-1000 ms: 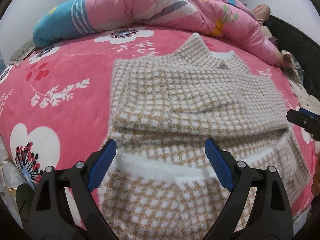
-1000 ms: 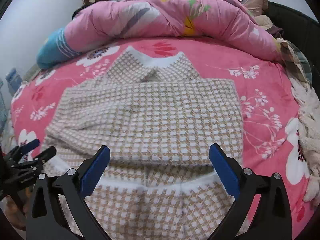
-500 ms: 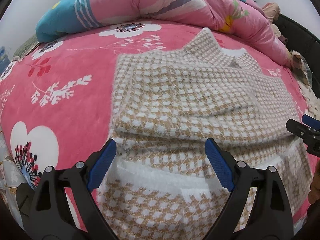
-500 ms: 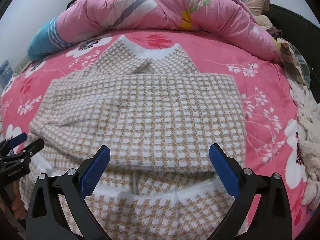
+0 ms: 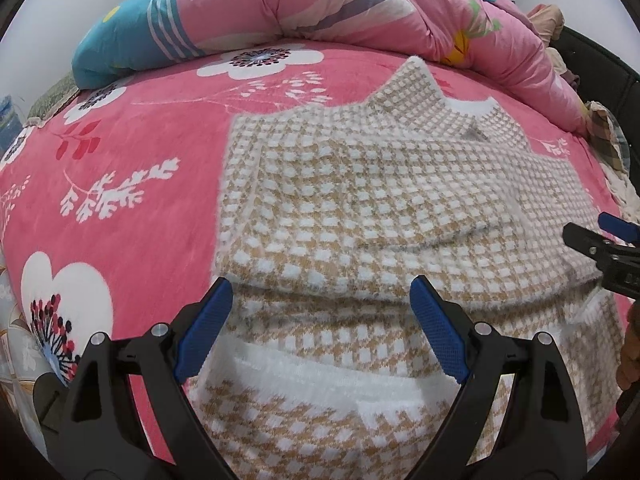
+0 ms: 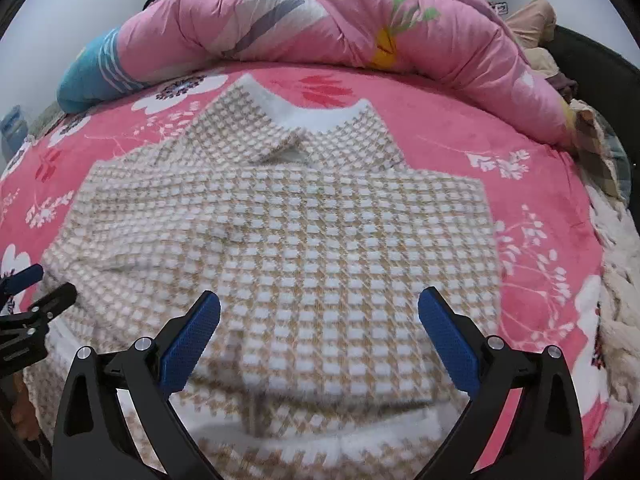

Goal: Fold large clothes

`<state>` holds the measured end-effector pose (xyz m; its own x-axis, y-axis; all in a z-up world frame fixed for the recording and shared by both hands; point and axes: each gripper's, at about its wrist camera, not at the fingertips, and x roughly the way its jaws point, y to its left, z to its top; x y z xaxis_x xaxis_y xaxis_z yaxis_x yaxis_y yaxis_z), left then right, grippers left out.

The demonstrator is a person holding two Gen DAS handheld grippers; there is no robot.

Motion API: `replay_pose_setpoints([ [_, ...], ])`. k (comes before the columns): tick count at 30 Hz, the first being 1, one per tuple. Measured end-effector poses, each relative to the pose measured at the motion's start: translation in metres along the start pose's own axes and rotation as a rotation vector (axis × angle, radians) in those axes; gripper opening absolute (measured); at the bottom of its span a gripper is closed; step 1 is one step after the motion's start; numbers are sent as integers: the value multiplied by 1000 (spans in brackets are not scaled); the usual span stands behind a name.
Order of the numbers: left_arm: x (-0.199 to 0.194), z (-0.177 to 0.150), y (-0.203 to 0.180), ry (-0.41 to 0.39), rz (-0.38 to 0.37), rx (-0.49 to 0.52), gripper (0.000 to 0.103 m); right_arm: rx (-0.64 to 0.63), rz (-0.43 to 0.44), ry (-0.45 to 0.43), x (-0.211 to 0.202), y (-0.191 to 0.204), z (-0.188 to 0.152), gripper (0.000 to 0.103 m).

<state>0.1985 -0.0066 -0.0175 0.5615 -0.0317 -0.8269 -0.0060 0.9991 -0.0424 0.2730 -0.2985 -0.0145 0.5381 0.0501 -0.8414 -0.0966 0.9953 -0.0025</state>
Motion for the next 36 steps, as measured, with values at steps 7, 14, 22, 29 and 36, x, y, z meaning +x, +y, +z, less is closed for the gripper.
replay_pose_setpoints([
  [7,10,4,-2,-4,11,11,90,-11,30,22,32,-9,-10,97],
  [14,16,4,-1,3,11,1,92,-23,32,15,30,-9,-14,97],
  [22,19,4,0,7,9,1,93,-16,39,35,30,-11,-16,97],
  [29,-6,9,4,-124,-43,-13,93,-25,57,80,33,-9,-10,97],
  [36,-8,42,-10,-190,-101,74,93,-11,147,-41,-11,-16,36,97],
])
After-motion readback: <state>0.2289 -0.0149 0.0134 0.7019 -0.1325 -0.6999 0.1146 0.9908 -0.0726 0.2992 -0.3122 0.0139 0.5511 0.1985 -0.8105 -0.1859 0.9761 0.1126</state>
